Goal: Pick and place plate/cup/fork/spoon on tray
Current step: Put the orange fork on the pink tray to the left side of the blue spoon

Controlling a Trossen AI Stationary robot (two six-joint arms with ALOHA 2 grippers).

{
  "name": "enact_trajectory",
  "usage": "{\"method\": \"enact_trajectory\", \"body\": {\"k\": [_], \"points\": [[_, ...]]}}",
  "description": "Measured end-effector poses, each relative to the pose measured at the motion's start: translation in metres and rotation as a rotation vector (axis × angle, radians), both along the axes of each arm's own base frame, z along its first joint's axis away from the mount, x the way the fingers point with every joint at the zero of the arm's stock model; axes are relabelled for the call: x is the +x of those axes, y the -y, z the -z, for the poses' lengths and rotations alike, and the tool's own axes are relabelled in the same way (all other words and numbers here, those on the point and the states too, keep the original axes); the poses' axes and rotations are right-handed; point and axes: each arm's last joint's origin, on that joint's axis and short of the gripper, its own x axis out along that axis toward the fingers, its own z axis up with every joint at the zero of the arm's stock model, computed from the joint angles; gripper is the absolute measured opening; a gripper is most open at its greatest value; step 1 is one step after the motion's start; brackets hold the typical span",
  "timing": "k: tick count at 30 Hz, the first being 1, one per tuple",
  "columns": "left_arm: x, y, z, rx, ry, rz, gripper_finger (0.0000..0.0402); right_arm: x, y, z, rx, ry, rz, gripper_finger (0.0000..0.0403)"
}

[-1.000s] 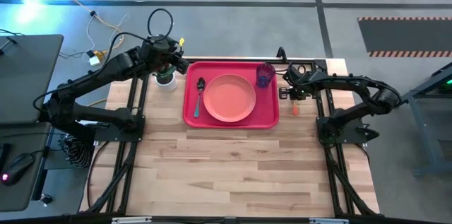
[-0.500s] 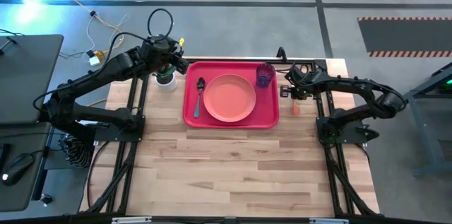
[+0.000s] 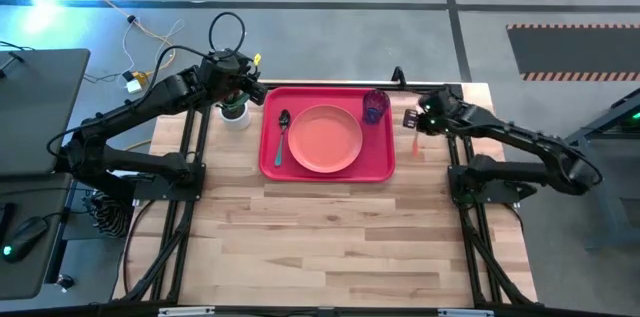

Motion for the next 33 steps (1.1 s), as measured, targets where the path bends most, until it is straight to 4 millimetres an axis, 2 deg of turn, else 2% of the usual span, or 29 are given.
{"method": "enact_trajectory", "body": {"k": [12,26,33], "points": [[-0.002,0.001,0.003,-0.009,-0.048,0.012,0.0141,-0.010,-0.023,-0.041,-0.220,0.273,0.011,0.0000],[-0.002,0.001,0.003,0.006,-0.091,0.037,0.0141,0.018,-0.035,-0.079,-0.455,0.643,-0.101,0.0000],[-0.003,0.002,0.005,0.005,-0.117,0.046,0.0141,0.030,-0.045,-0.093,-0.564,0.753,-0.113,0.0000]]}}
